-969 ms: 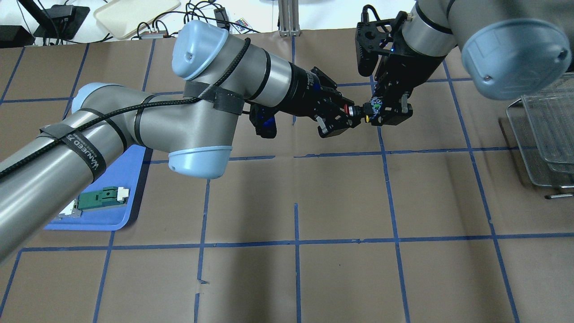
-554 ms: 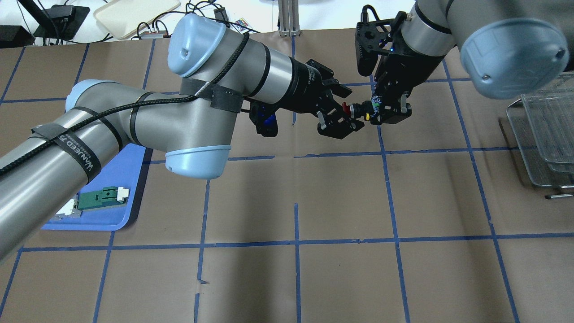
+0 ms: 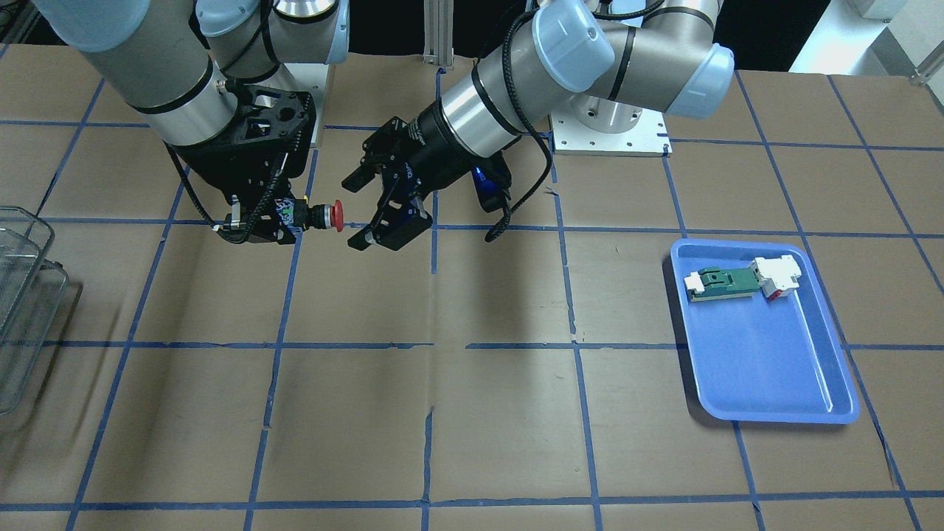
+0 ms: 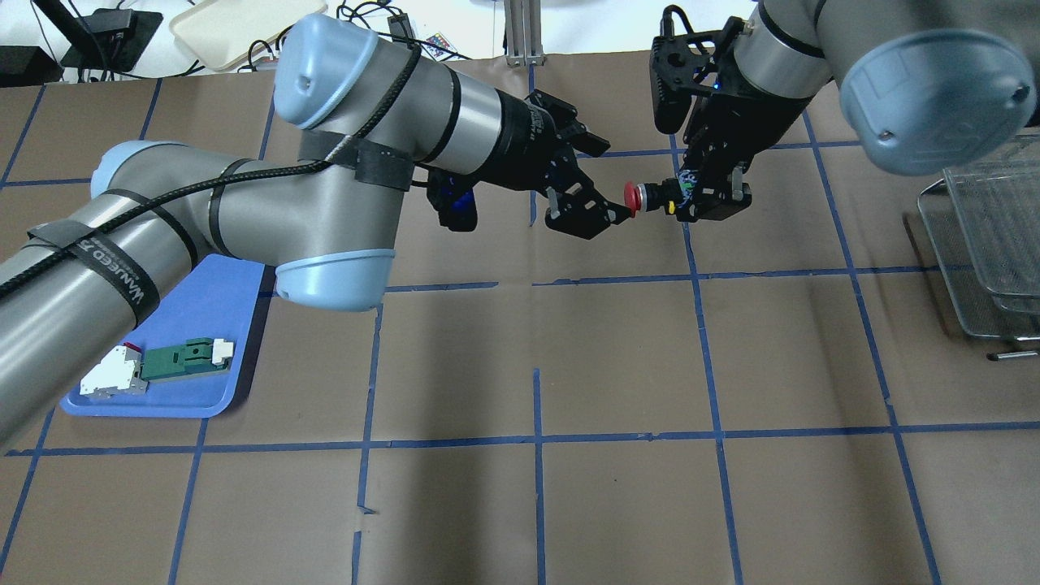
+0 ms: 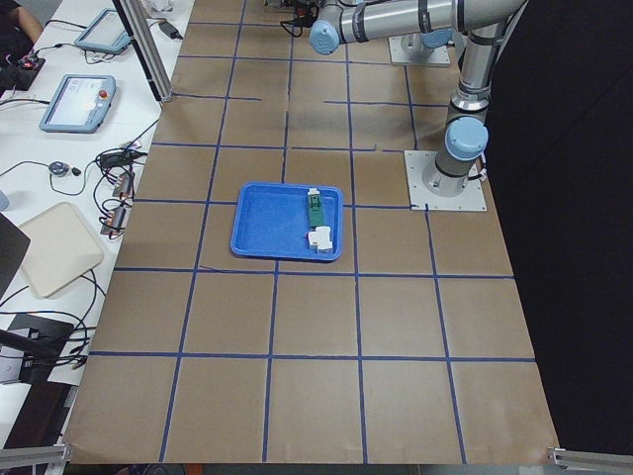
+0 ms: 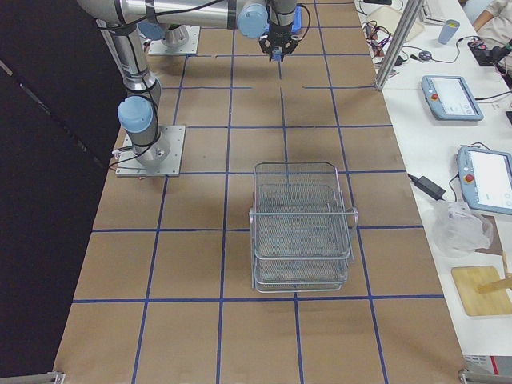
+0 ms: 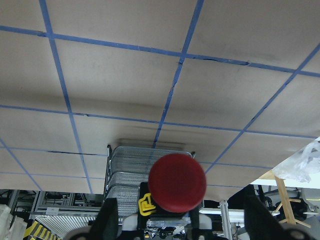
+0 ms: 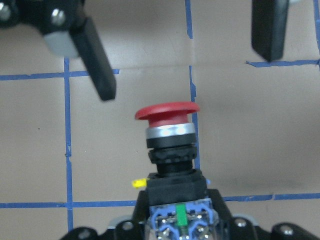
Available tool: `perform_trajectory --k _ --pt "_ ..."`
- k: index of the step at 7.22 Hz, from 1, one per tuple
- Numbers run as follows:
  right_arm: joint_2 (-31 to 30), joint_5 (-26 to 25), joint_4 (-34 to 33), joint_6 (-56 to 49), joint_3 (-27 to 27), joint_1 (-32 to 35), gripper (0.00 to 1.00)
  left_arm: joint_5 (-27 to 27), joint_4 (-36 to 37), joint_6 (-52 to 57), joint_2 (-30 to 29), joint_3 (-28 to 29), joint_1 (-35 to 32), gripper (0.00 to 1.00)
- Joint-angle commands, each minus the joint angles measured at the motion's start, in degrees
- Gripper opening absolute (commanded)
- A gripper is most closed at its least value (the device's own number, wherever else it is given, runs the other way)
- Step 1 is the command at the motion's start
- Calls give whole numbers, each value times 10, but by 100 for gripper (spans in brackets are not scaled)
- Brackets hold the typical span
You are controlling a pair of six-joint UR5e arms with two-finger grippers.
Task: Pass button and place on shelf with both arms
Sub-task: 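Close the right gripper on the button while the left gripper opens, then carry the button to the mesh basket with the right gripper while the left arm withdraws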
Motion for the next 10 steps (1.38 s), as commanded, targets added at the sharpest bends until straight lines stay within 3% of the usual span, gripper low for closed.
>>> perform_trajectory --k 1,3,5,6,9,10 --pt "4 -8 0 0 -4 -94 0 21 -5 125 1 -8 66 90" --pt "10 -37 -6 -68 -4 -239 0 87 -94 329 1 -8 128 95" --pt "72 -99 -100 -105 -6 -343 0 167 -199 527 14 5 168 99" --pt "111 -101 -125 -205 -9 -391 0 190 -262 611 31 8 187 100" --pt "134 -99 -152 -293 -11 -429 0 301 -353 840 98 9 198 100" --pt "131 -100 -149 -290 -10 -429 38 356 -390 912 117 12 199 100"
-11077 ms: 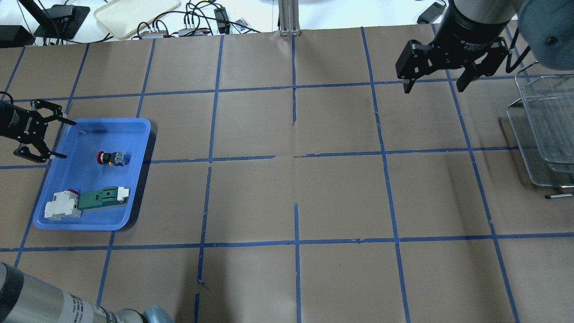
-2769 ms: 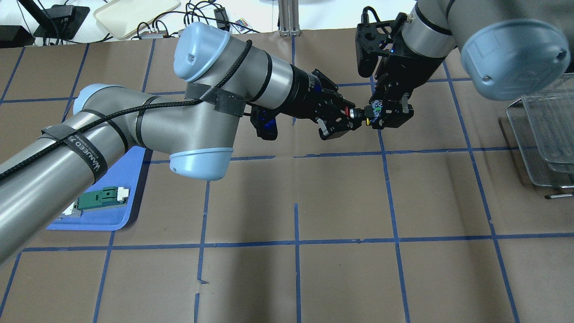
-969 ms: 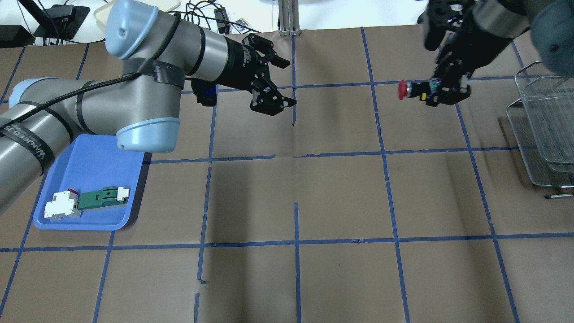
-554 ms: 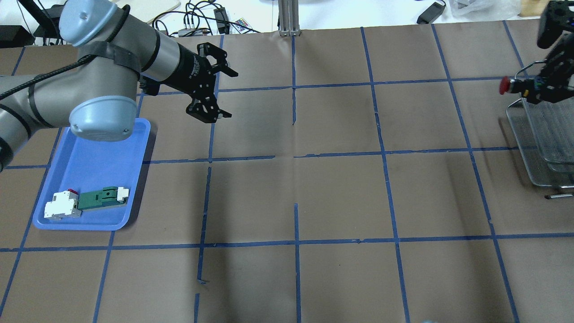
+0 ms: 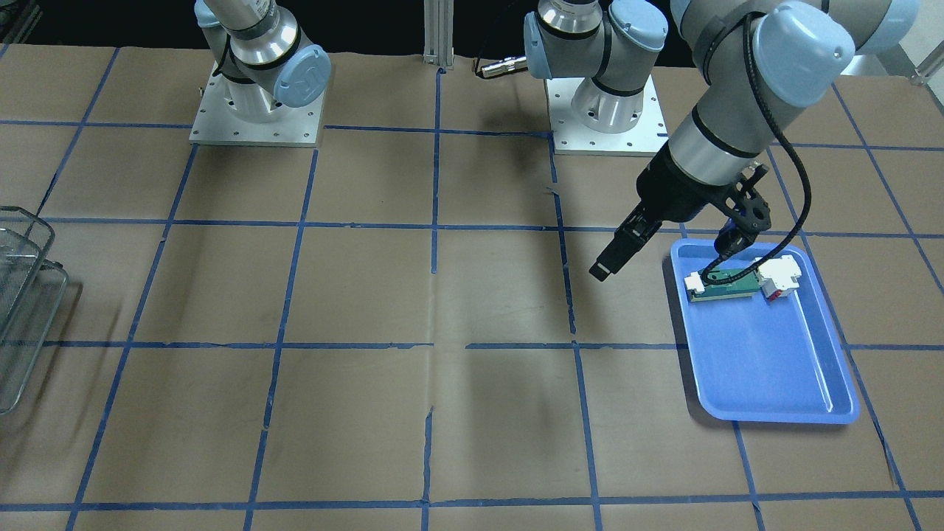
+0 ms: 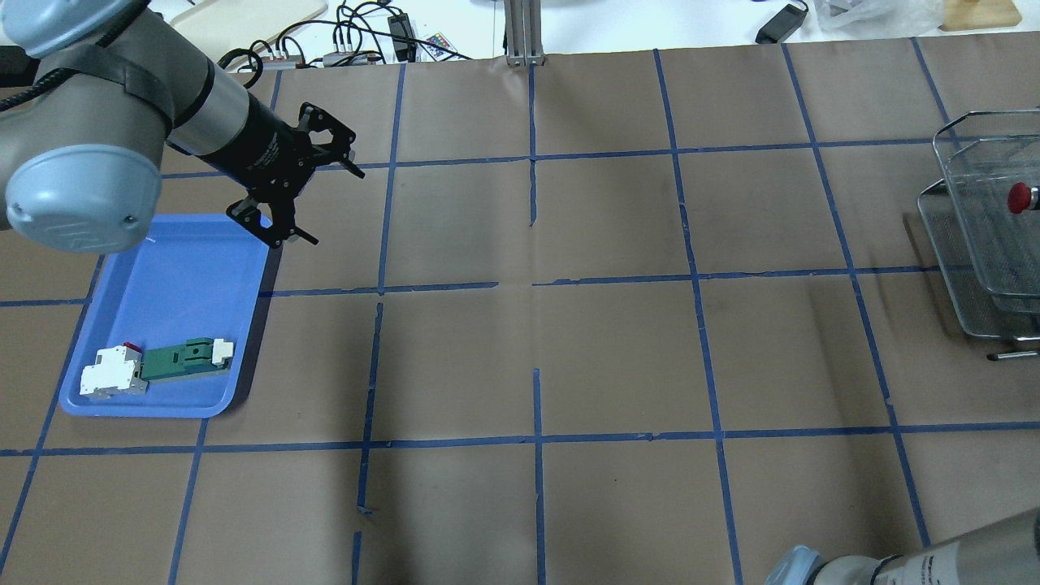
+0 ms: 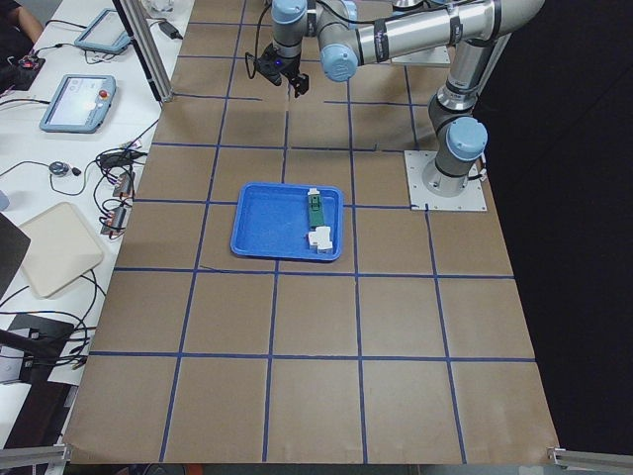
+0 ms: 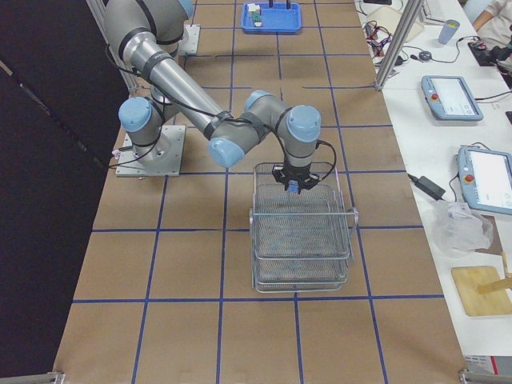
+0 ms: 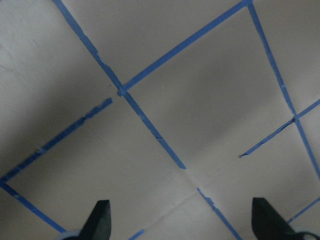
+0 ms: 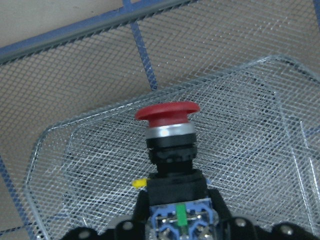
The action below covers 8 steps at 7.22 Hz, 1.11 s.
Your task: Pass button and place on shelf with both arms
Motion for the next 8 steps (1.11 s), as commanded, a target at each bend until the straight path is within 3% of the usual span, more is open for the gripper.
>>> perform_trajectory --k 1,3,5,6,8 --pt "0 4 3 -5 1 -3 99 64 -50 172 41 21 1 100" --pt "-19 4 34 -2 1 3 100 71 -139 365 70 58 -3 100" --pt "-66 4 53 54 8 54 100 92 -149 384 71 41 9 100" --pt "-84 5 69 164 8 105 100 150 -149 431 70 27 11 100" --pt "-119 4 90 356 8 256 100 169 -156 469 87 8 8 100"
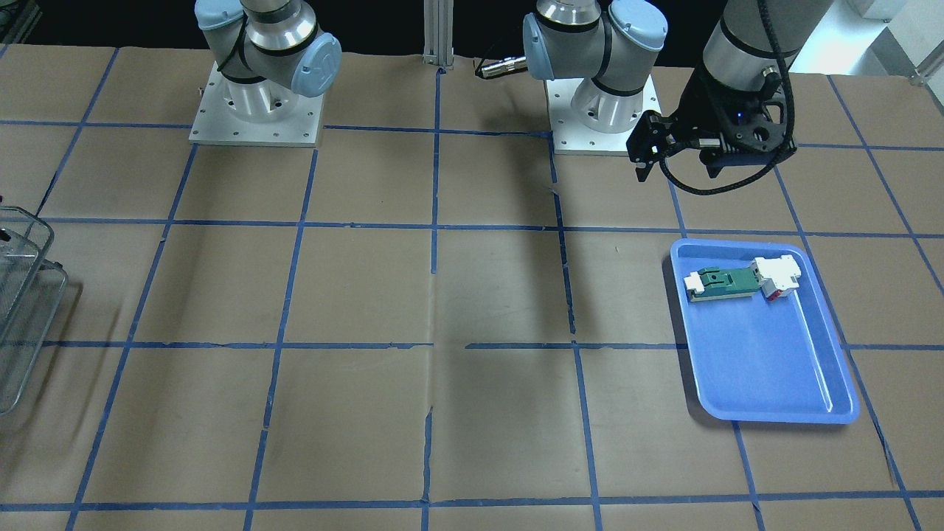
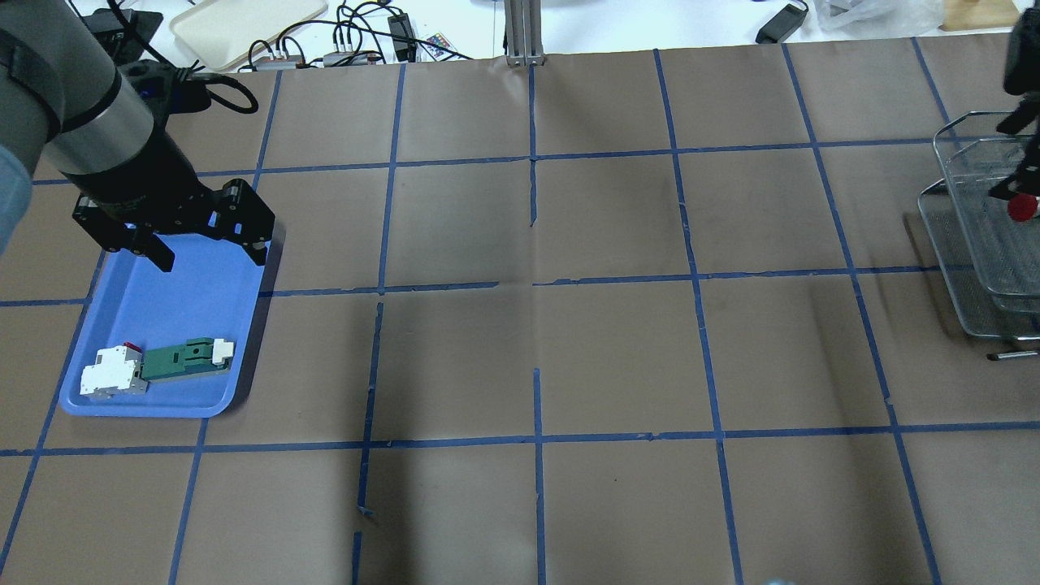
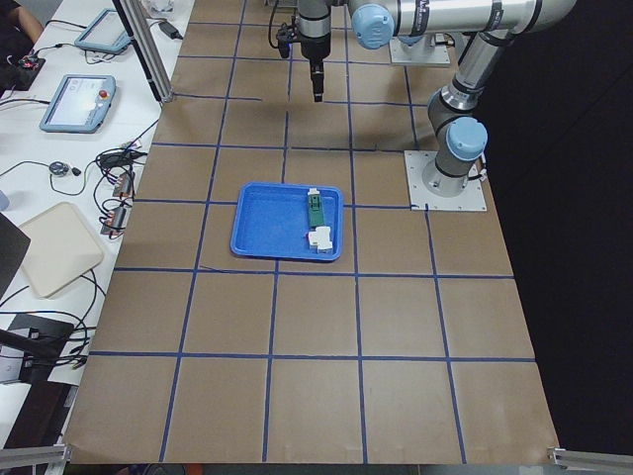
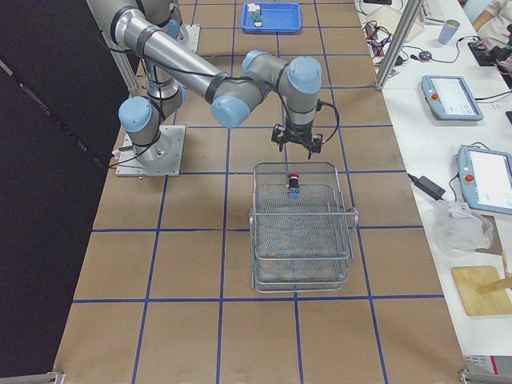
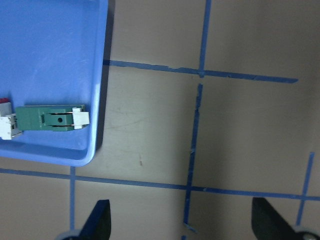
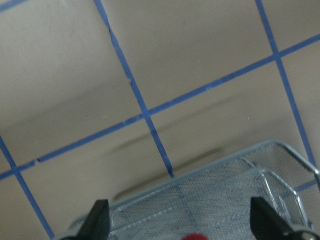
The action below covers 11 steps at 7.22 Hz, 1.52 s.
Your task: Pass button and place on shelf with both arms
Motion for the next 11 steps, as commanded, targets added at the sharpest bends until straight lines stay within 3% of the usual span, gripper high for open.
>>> perform_trajectory --k 1,3,6,8,11 --pt "-25 -7 25 265 0 168 100 9 -12 20 11 -2 -2 100" --pt "-27 -8 25 458 -34 252 100 -27 -13 19 9 6 -7 100" --pt "-44 -2 137 717 -56 252 100 -48 -13 19 8 5 -13 100" --pt "-62 -10 152 807 -28 247 100 -43 -15 20 10 1 -13 100" --pt "-60 -10 133 812 -27 246 100 -42 -14 20 11 4 -13 100"
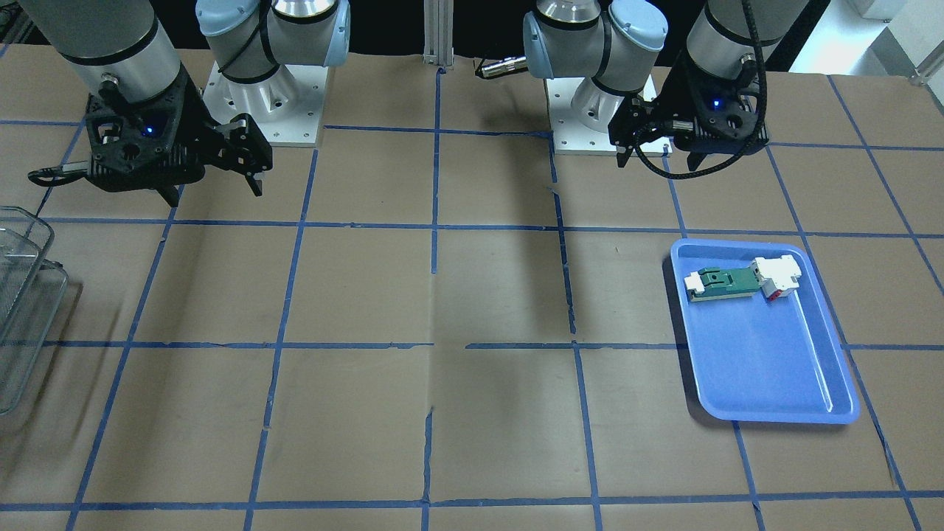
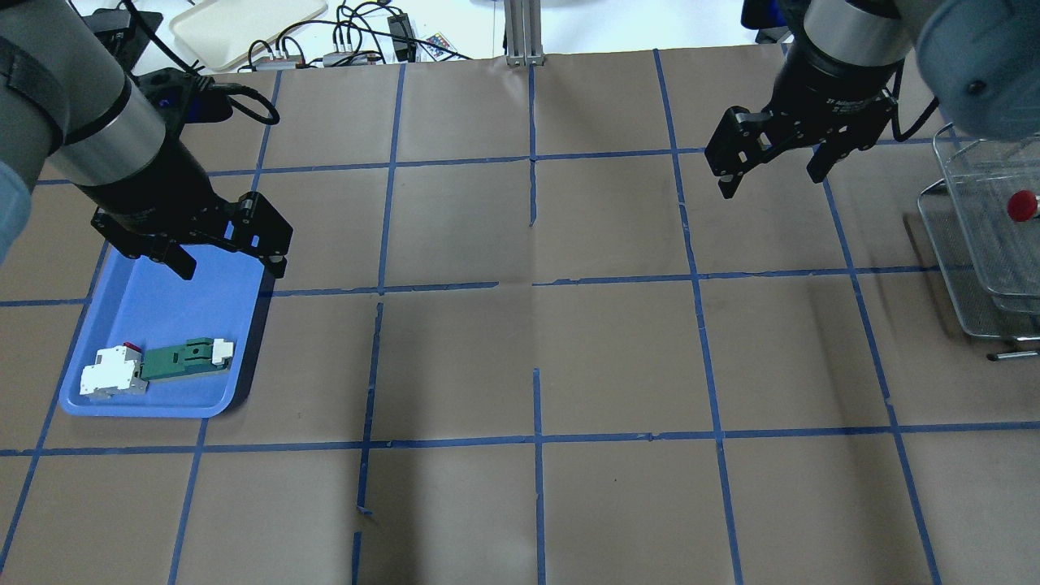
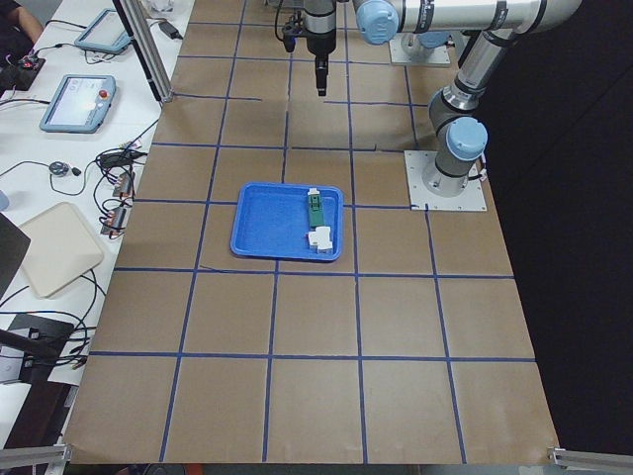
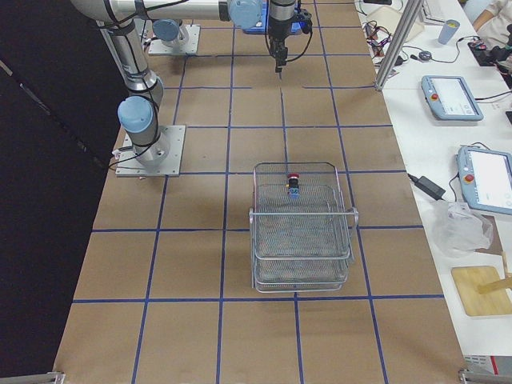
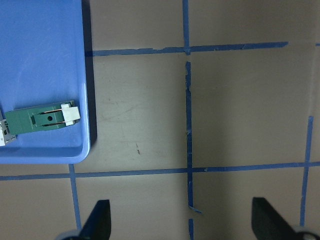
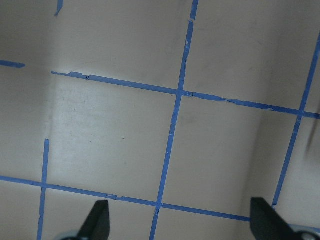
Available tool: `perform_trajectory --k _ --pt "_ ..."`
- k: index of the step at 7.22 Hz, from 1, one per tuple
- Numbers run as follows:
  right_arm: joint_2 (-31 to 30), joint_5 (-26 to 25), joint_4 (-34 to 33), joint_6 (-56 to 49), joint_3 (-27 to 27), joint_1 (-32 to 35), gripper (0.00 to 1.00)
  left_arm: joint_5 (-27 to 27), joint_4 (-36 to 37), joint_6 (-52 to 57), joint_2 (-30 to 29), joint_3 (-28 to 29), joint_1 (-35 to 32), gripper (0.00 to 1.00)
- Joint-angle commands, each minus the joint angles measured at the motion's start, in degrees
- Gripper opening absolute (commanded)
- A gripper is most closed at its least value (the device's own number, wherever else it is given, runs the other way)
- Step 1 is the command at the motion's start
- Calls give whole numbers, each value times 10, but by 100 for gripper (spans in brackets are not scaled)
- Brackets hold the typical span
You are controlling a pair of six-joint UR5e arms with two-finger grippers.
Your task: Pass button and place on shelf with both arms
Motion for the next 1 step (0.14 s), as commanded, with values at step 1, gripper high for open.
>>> perform_trajectory --k 1 --pt "0 -2 -4 1 1 -3 100 3 1 -3 0 0 0 100"
